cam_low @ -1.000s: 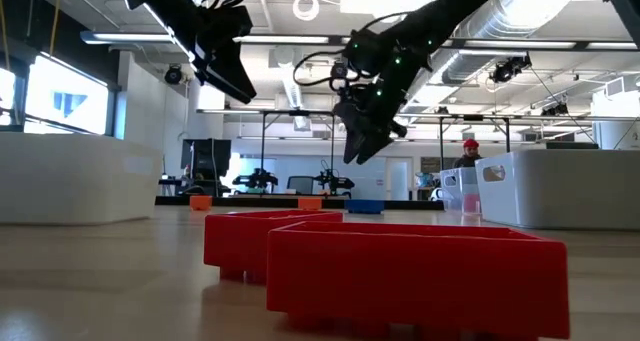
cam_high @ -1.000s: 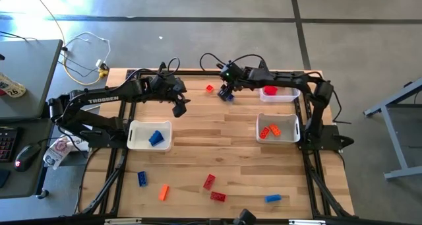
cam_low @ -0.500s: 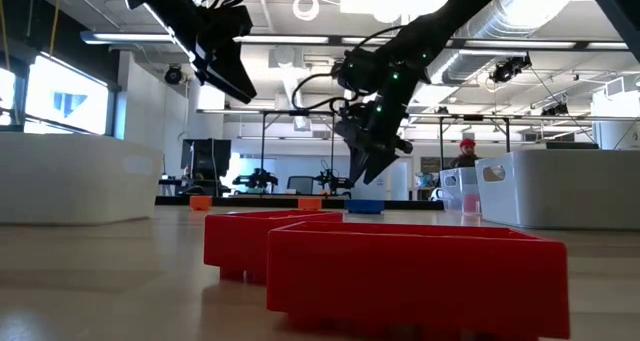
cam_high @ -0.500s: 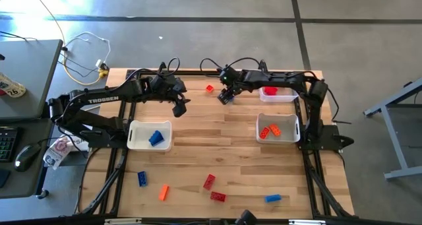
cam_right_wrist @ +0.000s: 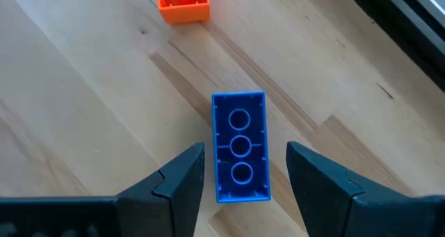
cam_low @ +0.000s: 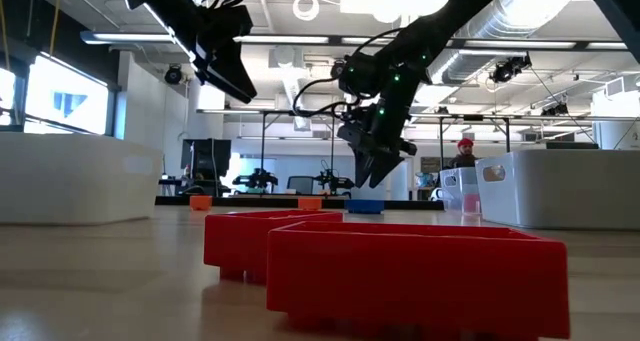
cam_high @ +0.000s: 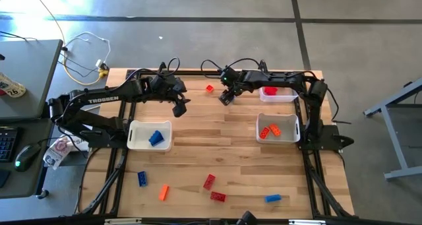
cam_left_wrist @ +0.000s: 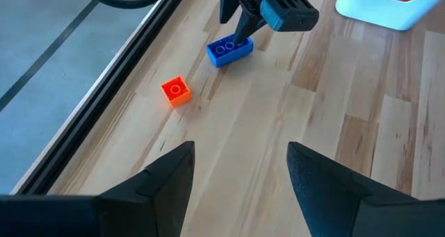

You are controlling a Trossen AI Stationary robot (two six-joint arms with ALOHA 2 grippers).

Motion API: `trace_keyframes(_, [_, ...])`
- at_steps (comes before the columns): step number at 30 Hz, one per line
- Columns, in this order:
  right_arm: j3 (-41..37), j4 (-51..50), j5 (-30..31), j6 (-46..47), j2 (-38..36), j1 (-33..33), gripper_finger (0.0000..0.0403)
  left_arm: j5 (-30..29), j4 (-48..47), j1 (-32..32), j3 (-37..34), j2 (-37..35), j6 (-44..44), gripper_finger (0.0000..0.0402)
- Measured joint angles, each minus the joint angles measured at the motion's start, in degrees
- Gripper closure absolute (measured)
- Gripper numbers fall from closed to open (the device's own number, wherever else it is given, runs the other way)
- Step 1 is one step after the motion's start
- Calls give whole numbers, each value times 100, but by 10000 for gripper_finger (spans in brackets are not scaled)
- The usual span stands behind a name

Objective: Sort & place blocks by color
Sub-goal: Put the blue game piece into the white bin

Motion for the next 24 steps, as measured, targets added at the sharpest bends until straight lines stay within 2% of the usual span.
trace_keyframes(19, [-2,-8,44,-5,495,9,214,0,4,0,-1,0,0,188])
trace_keyframes(24, [-2,-95,-156,-2,522,9,237,0,7,0,-1,0,0,188])
